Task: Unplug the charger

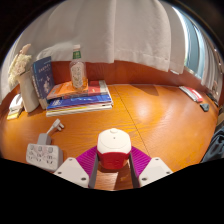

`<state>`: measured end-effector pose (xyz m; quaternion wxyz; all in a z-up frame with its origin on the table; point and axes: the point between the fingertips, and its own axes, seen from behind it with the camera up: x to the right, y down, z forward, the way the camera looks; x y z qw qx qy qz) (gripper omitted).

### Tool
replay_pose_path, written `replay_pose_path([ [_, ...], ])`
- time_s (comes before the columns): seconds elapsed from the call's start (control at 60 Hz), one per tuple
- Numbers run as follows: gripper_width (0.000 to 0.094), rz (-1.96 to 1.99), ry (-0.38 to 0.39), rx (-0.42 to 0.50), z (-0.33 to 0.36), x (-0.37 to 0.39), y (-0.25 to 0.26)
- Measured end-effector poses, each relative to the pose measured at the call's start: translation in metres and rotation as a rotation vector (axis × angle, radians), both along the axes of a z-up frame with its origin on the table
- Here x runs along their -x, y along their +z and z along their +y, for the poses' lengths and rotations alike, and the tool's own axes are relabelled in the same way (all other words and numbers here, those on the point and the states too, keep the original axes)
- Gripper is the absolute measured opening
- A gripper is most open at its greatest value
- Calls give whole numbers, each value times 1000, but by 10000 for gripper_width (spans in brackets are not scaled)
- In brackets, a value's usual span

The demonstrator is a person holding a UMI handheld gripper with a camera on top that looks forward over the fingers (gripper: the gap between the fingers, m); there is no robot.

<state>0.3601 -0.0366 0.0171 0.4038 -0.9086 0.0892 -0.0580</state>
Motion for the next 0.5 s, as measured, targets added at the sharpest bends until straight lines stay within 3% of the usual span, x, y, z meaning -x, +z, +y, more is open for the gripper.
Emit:
replay_pose_path([
  [0.117, 727, -50, -15, -6, 3, -6, 9],
  [0.333, 756, -99, -30, -101, -4, 12, 76],
  [0.5, 772, -66, -31, -213, -44, 79, 156],
])
